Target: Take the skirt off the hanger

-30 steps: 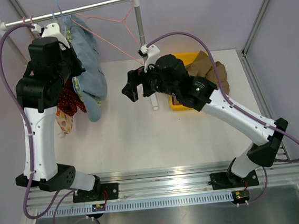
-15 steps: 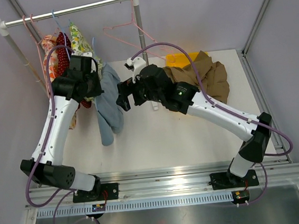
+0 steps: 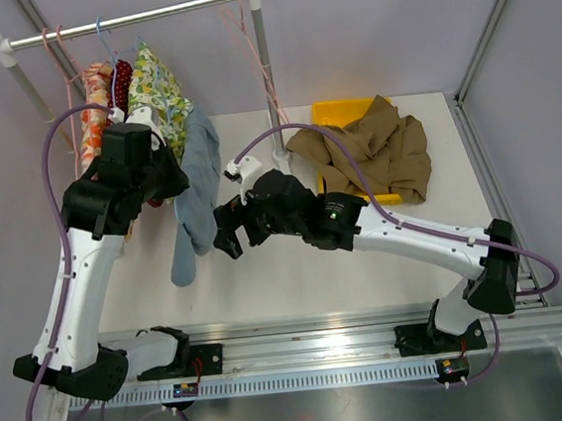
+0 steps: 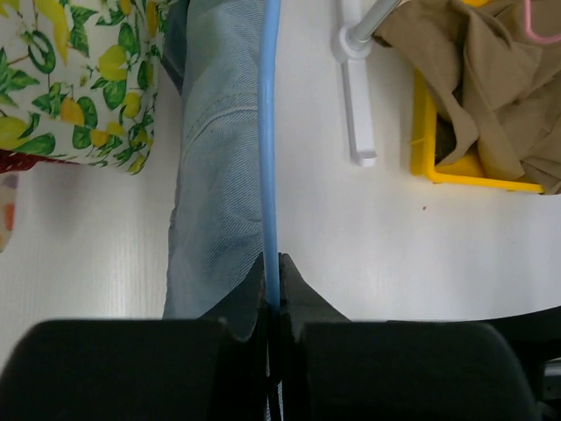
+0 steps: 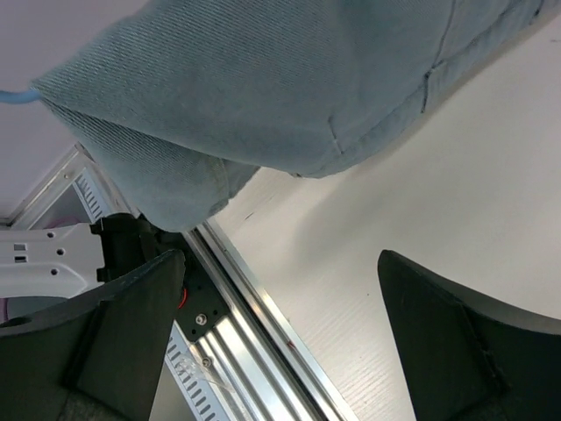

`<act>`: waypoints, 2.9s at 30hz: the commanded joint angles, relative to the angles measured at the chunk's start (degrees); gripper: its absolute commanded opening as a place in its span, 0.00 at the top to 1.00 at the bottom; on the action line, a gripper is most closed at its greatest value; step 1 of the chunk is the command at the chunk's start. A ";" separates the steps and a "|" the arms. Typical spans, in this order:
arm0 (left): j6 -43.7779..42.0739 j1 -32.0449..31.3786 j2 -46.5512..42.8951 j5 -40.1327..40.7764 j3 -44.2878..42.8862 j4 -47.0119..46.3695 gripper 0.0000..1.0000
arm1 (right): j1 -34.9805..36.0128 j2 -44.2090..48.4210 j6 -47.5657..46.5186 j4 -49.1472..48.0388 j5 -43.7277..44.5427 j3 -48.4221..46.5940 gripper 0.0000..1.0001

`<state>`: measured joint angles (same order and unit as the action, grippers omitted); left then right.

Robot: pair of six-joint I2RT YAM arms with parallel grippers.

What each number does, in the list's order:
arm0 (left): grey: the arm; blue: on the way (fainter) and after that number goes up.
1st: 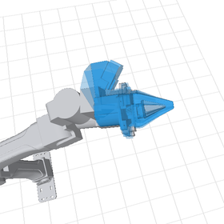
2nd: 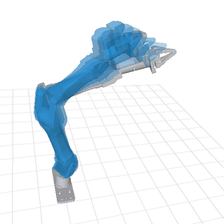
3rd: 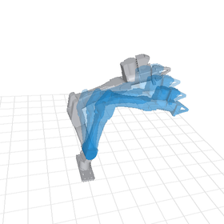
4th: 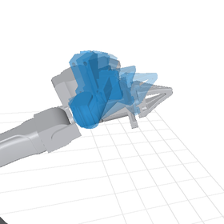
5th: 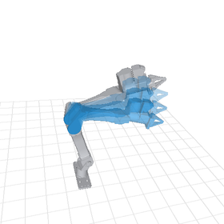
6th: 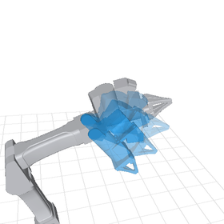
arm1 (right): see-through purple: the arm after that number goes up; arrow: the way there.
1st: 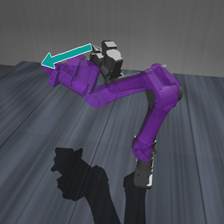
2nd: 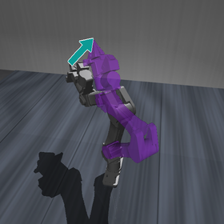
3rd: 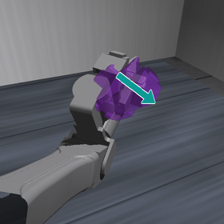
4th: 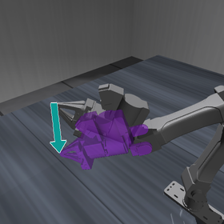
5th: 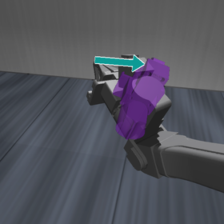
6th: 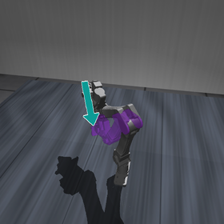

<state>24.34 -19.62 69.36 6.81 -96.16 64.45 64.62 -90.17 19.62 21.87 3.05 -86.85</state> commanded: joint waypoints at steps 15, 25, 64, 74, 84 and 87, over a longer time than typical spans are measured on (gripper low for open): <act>5.19 -6.40 -0.54 -0.39 -10.80 -6.35 1.00 | 2.44 -7.92 -0.81 -6.23 8.64 -7.37 0.08; 3.96 -6.40 -1.60 1.28 -11.07 -5.29 1.00 | 2.35 -2.20 -1.33 -6.40 10.22 -1.13 0.05; 3.61 -6.40 -0.72 -0.74 -16.60 -4.06 1.00 | 3.41 -9.94 -4.76 -8.60 14.44 -7.47 0.92; 0.10 -6.40 0.85 6.27 -20.89 -0.99 1.00 | 5.60 8.92 -0.81 -10.09 18.65 13.70 1.00; -6.50 -3.23 12.09 12.09 -34.86 2.26 1.00 | 16.50 39.96 17.02 11.07 34.73 35.77 1.00; -6.15 -3.32 12.20 12.17 -32.79 0.78 1.00 | 17.21 47.44 21.07 17.06 37.90 37.72 1.00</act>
<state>19.81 -24.77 82.30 11.07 -126.82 77.47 80.66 -47.79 33.04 24.82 34.24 -51.09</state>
